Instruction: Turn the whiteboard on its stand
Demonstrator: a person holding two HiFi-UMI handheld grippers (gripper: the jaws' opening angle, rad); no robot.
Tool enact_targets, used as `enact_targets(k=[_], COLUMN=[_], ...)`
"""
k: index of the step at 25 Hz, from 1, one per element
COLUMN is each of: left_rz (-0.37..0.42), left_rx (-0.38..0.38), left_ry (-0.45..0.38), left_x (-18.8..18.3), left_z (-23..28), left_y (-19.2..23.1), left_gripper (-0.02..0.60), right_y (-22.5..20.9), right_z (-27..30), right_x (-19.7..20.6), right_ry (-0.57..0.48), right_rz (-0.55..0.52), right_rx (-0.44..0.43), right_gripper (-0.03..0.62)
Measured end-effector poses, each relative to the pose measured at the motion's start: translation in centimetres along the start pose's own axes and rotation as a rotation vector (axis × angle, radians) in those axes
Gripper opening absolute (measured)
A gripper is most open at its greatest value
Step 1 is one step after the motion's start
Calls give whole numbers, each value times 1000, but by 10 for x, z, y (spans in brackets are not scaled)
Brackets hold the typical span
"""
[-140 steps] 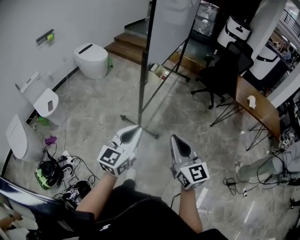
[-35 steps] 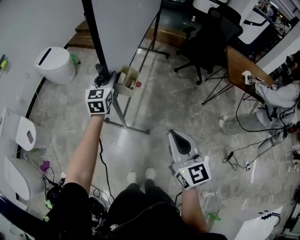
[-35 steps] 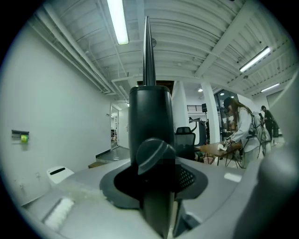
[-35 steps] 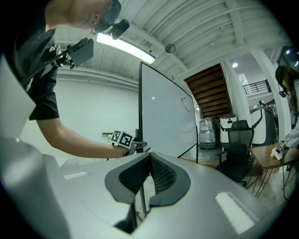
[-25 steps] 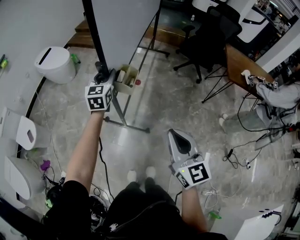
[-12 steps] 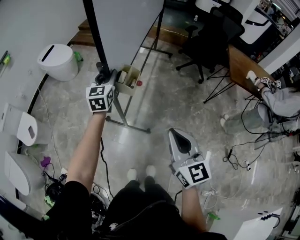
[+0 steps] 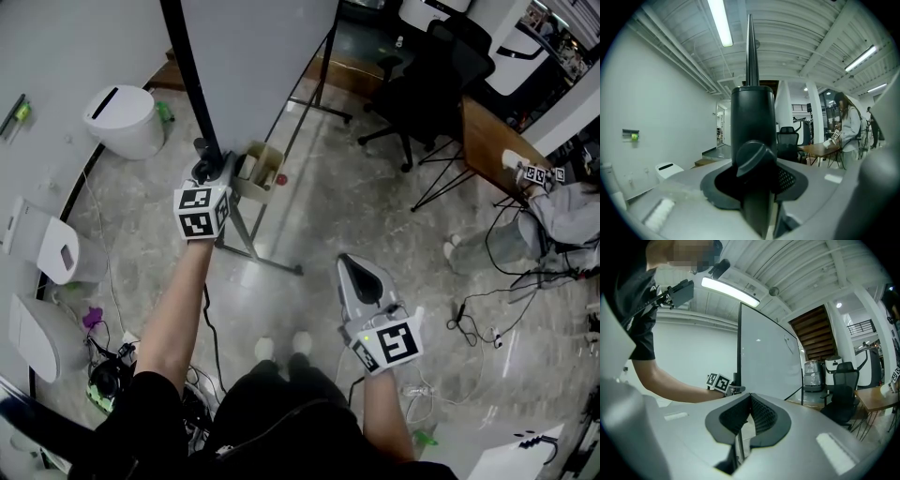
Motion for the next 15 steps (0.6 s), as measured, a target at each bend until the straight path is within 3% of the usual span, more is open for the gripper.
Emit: enact_targets(k=[15], left_rz=[1], left_rx=[-7], left_ry=[8], left_x=[13], left_z=[-61], left_y=[-15], left_gripper=[164], right_y=[22], right_z=[-10], right_x=[-7], right_ry=[-31], right_rz=[-12], right_rx=[-58], right_gripper=[9])
Point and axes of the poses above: the fingertips, and each gripper's own axes: z forward along the fingers, y to its left, x out of its underside, the point moved 10 cm from there along -z, backward along the fingers, and after that the axes turned 7 degrees about x, right-handed, at the moved point
